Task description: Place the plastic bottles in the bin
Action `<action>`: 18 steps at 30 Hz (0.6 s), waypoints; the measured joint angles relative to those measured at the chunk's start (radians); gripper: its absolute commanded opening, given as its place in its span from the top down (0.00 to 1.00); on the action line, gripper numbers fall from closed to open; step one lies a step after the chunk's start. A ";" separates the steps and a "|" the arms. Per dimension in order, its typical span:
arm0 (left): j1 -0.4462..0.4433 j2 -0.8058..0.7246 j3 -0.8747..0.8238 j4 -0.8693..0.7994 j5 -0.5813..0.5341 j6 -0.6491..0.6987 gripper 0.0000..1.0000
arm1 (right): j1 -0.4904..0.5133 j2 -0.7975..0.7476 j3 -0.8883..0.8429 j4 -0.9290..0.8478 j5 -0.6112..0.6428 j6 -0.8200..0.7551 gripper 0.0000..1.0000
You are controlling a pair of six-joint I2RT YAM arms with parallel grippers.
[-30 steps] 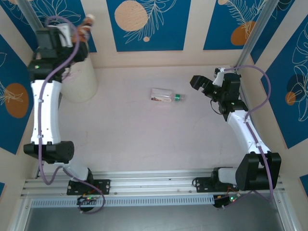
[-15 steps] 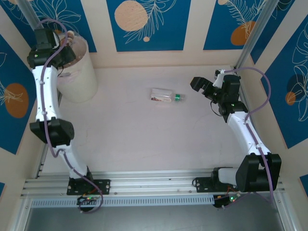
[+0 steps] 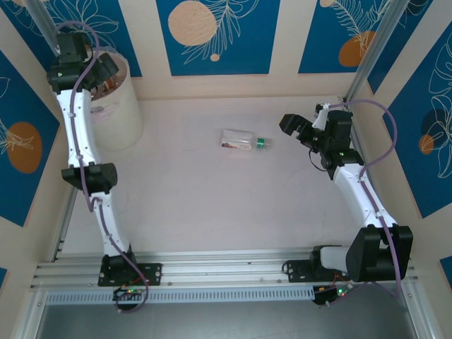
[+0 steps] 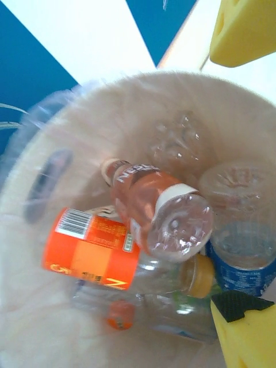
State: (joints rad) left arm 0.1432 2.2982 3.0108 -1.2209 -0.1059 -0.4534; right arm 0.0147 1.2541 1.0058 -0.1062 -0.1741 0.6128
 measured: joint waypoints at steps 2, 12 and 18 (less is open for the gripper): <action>-0.002 0.010 0.066 -0.031 0.005 0.006 0.00 | 0.000 0.000 0.000 0.000 0.004 0.000 0.01; -0.229 0.036 0.104 -0.101 0.099 0.153 0.00 | 0.000 0.000 0.000 -0.013 0.018 -0.001 0.01; -0.399 0.003 0.049 -0.103 0.163 0.271 0.00 | 0.005 0.055 -0.007 -0.010 -0.039 -0.129 0.01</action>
State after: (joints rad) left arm -0.2562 2.3009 3.0596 -1.3243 0.0574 -0.1825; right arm 0.0200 1.3094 0.9985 -0.1158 -0.2131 0.4843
